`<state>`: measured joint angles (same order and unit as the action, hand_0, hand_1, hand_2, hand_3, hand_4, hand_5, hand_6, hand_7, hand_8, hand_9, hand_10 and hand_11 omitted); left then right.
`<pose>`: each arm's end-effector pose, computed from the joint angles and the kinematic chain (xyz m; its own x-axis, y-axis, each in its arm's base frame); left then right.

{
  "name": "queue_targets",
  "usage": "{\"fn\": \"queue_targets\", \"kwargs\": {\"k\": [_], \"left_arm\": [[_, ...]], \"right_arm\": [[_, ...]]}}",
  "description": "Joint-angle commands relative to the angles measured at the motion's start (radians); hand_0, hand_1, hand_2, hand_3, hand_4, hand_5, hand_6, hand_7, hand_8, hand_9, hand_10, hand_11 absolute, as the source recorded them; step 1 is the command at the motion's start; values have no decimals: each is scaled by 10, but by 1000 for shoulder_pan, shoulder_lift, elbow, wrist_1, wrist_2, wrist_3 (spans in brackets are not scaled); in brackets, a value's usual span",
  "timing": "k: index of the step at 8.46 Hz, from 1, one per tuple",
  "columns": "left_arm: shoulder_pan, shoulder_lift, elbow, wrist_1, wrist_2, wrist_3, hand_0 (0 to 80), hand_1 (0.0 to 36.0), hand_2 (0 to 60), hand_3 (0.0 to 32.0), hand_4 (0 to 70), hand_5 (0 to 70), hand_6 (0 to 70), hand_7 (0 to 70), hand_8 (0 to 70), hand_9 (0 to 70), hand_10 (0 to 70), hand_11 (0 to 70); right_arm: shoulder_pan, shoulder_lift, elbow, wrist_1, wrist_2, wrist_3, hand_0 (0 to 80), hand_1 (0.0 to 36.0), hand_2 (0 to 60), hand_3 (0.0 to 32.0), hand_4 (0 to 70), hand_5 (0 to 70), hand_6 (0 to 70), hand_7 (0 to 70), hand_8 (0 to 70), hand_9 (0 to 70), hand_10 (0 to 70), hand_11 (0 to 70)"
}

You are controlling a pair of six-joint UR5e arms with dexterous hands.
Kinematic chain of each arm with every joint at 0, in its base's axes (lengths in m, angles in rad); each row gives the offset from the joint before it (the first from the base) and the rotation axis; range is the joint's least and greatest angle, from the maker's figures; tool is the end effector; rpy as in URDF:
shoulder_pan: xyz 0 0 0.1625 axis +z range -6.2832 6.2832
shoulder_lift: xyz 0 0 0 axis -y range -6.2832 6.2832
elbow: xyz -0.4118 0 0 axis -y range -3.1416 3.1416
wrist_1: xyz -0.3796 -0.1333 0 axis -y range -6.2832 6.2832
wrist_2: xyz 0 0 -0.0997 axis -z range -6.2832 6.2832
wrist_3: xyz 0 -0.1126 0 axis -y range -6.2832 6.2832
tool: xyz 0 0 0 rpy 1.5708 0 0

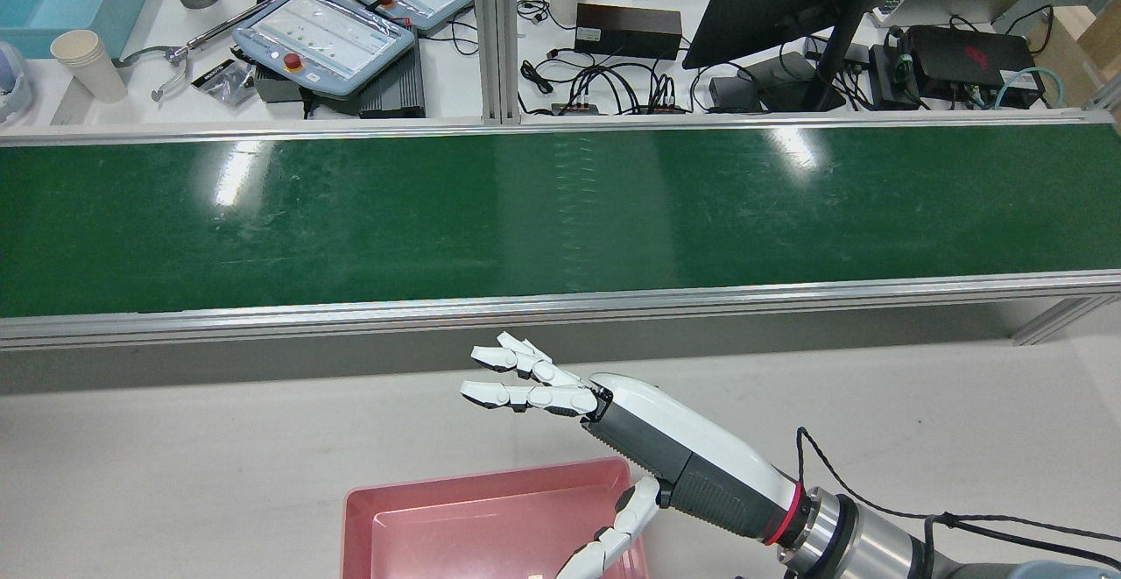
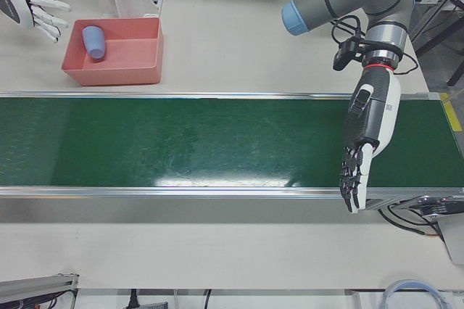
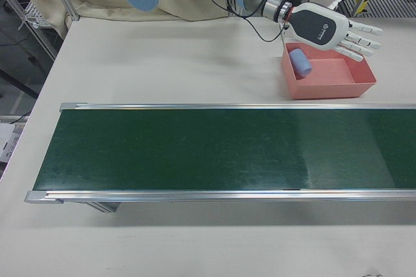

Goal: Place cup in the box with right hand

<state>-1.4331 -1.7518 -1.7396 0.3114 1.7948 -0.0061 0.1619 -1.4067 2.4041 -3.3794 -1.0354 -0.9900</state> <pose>-0.0326 -0.5540 0.5329 -0.9353 -0.3539 -0.0024 -0.0110 0.0359 -0.9993 -0.3759 -0.2547 0.2555 -0.8446 0.3402 0.4134 -0.0482 0.7207 -0.6916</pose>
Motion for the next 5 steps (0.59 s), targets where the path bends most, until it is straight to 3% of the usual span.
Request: {"fn": "queue_targets", "kwargs": {"k": [1, 2, 3, 4, 5], "left_arm": [[0, 0, 0, 0, 0, 0, 0, 0, 0, 0, 0, 0, 0, 0, 0, 0, 0, 0], [0, 0, 0, 0, 0, 0, 0, 0, 0, 0, 0, 0, 0, 0, 0, 0, 0, 0], [0, 0, 0, 0, 0, 0, 0, 0, 0, 0, 0, 0, 0, 0, 0, 0, 0, 0], [-1, 0, 0, 0, 0, 0, 0, 0, 0, 0, 0, 0, 0, 0, 0, 0, 0, 0], [0, 0, 0, 0, 0, 0, 0, 0, 0, 0, 0, 0, 0, 0, 0, 0, 0, 0]], "right_arm": [[182, -21, 30, -9, -8, 33, 413, 268, 600, 0, 0, 70, 104, 401, 112, 229, 34, 70], [331, -81, 1, -12, -8, 145, 413, 274, 600, 0, 0, 77, 117, 446, 148, 284, 60, 108], [517, -115, -87, -12, -14, 268, 416, 264, 600, 0, 0, 87, 150, 565, 225, 405, 120, 194], [706, -115, -221, -11, -46, 392, 393, 301, 600, 0, 0, 99, 178, 664, 294, 497, 171, 268], [857, -115, -372, -3, -119, 451, 383, 343, 600, 0, 0, 106, 179, 645, 306, 508, 185, 289]]}}
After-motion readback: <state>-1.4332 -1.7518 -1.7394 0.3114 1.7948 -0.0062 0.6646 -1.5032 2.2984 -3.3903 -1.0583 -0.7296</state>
